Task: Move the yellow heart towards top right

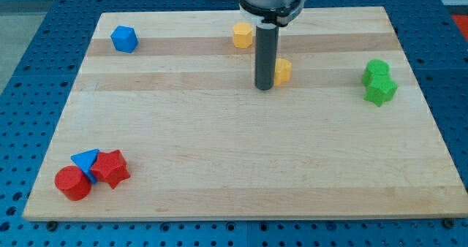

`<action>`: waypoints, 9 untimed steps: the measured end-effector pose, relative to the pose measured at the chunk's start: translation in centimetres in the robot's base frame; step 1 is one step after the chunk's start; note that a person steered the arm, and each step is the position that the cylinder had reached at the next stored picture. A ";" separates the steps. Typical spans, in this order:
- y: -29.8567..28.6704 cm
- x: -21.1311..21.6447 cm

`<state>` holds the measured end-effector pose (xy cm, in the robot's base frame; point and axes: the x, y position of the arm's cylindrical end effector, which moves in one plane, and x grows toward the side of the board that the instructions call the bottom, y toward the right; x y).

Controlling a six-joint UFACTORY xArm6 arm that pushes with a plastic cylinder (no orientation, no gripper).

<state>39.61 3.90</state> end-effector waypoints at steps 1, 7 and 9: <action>4.5 -2.3; 7.7 -1.9; 10.1 -5.2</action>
<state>34.39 13.96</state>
